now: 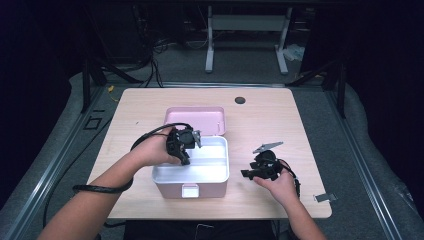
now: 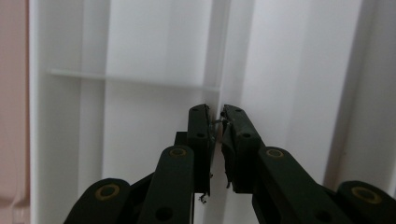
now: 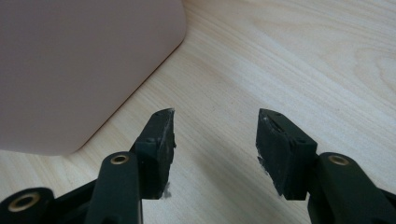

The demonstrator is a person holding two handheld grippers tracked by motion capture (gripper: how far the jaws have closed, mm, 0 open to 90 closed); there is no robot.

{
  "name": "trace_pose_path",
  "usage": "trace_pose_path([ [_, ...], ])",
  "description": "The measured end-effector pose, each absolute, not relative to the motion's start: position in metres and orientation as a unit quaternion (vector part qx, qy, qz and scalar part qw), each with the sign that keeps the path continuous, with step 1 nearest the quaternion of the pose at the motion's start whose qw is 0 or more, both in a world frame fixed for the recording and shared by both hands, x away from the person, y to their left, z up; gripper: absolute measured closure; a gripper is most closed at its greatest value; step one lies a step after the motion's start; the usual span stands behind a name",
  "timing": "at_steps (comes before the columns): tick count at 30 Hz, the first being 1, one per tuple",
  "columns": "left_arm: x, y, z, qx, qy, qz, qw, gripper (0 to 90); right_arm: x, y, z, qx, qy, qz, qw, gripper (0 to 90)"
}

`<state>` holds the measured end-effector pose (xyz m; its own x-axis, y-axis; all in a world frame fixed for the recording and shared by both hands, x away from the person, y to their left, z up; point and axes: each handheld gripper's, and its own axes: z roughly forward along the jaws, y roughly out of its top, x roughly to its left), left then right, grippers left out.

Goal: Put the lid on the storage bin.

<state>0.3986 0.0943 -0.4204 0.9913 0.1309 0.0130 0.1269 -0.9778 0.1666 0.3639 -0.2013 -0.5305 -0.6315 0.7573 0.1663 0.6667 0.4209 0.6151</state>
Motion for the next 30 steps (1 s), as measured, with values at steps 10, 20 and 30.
trace_pose_path([
  [10, 0.399, 0.114, -0.421, 0.987, 0.139, 0.005, 0.084, 67.3, 0.368, -0.198, -0.533, 0.423, 0.842, 0.329, 0.062, 45.9],
  [20, 0.392, 0.108, -0.427, 0.985, 0.131, 0.012, 0.109, 33.0, 0.372, -0.192, -0.529, 0.418, 0.845, 0.328, 0.065, 43.0],
  [30, 0.395, 0.118, -0.426, 0.985, 0.146, 0.008, 0.096, 35.3, 0.378, -0.194, -0.519, 0.419, 0.840, 0.337, 0.068, 42.4],
])
